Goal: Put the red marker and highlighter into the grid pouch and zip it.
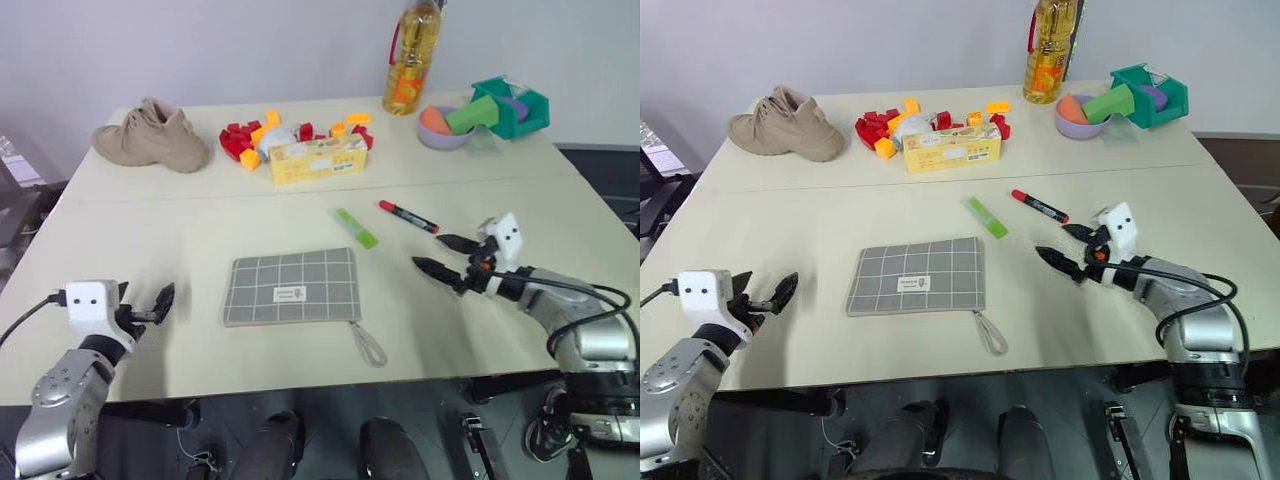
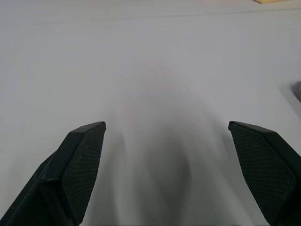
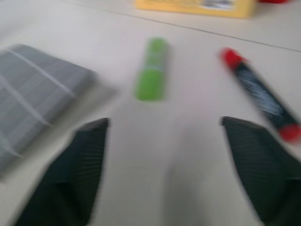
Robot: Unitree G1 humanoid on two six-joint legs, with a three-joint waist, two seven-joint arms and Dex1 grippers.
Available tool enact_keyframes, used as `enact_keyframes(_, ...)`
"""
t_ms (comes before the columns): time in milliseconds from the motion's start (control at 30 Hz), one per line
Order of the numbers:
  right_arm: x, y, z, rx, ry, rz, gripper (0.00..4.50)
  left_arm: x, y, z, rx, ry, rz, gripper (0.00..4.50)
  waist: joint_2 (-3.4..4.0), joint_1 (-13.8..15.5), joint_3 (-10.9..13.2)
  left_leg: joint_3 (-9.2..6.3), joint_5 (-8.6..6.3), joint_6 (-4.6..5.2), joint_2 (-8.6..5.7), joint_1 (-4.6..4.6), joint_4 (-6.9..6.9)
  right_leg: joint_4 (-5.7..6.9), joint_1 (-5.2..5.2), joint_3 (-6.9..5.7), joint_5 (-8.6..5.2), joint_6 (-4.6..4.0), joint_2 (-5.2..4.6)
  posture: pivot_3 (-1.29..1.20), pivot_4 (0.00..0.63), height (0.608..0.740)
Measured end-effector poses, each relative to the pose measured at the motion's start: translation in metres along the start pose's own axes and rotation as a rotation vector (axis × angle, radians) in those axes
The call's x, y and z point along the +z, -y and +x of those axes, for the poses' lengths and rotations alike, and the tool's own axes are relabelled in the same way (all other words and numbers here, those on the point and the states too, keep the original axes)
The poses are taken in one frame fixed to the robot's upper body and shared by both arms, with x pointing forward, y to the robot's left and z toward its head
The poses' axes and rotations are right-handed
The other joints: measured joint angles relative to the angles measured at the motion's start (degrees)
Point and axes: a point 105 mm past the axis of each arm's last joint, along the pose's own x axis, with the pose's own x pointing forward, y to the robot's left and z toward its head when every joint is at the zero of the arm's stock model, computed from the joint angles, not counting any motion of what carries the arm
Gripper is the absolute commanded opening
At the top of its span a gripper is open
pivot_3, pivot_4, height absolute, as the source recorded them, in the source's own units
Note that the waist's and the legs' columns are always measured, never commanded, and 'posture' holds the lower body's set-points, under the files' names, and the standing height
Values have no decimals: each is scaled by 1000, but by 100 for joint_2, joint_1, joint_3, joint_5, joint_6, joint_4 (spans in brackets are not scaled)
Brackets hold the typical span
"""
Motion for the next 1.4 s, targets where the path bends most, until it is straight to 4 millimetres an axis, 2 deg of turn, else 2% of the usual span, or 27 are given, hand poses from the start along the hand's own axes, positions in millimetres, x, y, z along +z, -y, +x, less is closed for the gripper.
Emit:
enact_keyframes(67,11,-13,13,44,39,-14,1551,-1,4,1,-19,-3,11,4500,0,0,0,0,0,0,0,0,0,0,0,0,0,0,0,0,150,740)
enact_keyframes(100,15,-20,19,61,53,-22,900,0,5,1,-23,4,14,4500,0,4,0,-1,0,0,0,0,1,0,-1,0,0,0,0,0,150,740)
enact_keyframes(167,22,-35,33,100,75,-34,96,3,5,3,-29,14,16,4500,0,7,0,-1,0,0,0,0,0,0,-1,-1,0,0,1,0,150,740)
enact_keyframes(300,18,-67,62,164,64,-52,96,8,6,9,-48,34,24,4500,-1,14,0,-2,0,0,-4,-1,1,0,-26,-2,0,0,3,0,150,740)
enact_keyframes(433,9,-73,82,116,13,-87,96,10,9,10,-87,33,82,4500,-2,-1,-1,-2,1,-1,-3,-1,-1,2,-32,-3,1,0,5,0,150,740)
enact_keyframes(533,-14,-74,93,87,-82,-86,96,11,13,8,-131,30,138,4500,-2,-4,-1,-1,1,-2,-4,-2,-4,3,-35,-2,1,0,5,0,150,740)
enact_keyframes(600,-28,-68,93,60,-143,-75,96,10,11,5,-155,20,183,4500,-2,2,-1,-1,1,-2,-5,-2,-5,2,-35,-2,1,0,4,0,150,740)
enact_keyframes(833,-30,-66,94,67,-152,-86,96,7,15,5,-306,5,418,4500,-2,-5,-2,-2,1,-2,-3,0,-6,3,-34,-3,2,-2,6,0,150,740)
enact_keyframes(933,-29,-68,96,74,-148,-88,96,8,28,10,-412,49,569,4500,-2,5,-2,-2,1,-3,-3,0,-7,2,-35,-4,2,-3,5,0,150,740)
enact_keyframes(1100,-30,-70,98,83,-147,-98,96,6,60,18,-628,167,798,4500,0,-11,-3,-1,2,-3,-3,0,-11,4,-39,-4,3,-2,6,0,150,740)
enact_keyframes(1400,-29,-72,100,90,-145,-106,96,13,81,32,-843,373,1043,4500,0,-34,-3,-1,3,-4,-5,0,-10,10,-41,-5,4,0,6,0,150,740)
